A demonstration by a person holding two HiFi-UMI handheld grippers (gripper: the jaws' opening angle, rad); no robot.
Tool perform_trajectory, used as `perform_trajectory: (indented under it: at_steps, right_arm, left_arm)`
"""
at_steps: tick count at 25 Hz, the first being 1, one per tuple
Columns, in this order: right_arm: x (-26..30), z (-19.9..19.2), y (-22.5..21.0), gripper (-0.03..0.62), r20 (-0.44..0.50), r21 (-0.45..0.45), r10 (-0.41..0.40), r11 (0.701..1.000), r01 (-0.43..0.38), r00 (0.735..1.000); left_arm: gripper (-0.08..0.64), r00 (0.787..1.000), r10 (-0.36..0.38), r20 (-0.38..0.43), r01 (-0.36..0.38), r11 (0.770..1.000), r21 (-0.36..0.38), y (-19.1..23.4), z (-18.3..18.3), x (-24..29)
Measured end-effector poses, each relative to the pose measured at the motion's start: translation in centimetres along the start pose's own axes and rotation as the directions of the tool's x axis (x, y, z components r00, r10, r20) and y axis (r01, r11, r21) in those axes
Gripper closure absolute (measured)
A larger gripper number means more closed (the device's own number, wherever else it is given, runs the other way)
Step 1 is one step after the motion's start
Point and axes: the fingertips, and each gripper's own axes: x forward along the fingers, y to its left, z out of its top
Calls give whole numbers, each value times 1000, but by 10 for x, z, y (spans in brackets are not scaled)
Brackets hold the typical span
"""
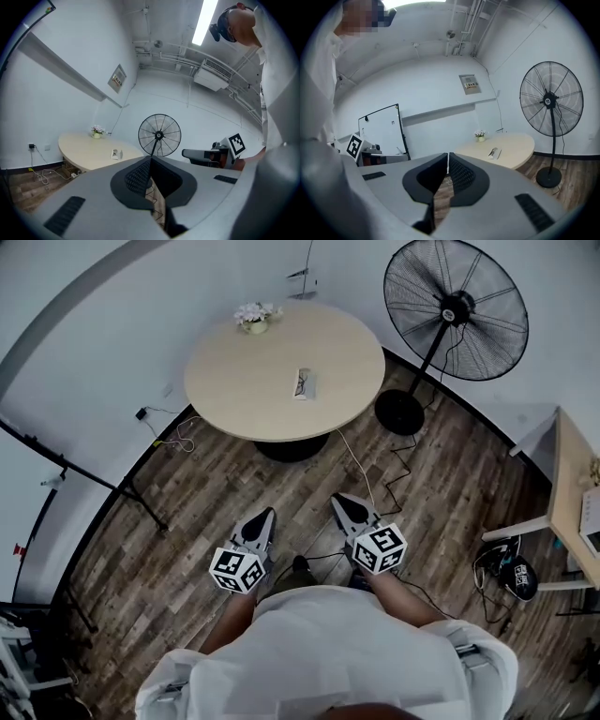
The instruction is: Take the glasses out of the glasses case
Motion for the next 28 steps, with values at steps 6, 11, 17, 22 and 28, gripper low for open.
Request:
perform_trajectory:
  at_steps: [6,11,17,22,28]
  right_arm:
    - [49,31,-39,566,33,-74,-68,995,71,997]
    - [77,47,-65,566,44,-73,-99,992,102,994]
    - [106,56,-112,566,42,-70,-114,991,116,993]
    - [143,64,-171,566,67,-53,-98,993,102,993]
    - [213,87,-247,566,75,-67,-22,997,27,997]
  left_arm:
    - [548,1000,-24,9,24,999,33,44,28,52]
    - [548,1000,-18,-1,18,1000,-1,78,34,93]
    - [548,1000,-26,-18,26,1000,1,100,40,147]
    - [548,999,9,-44,-9,1000,9,123,39,204]
    - [548,995,68,-68,-68,998,-1,156,45,291]
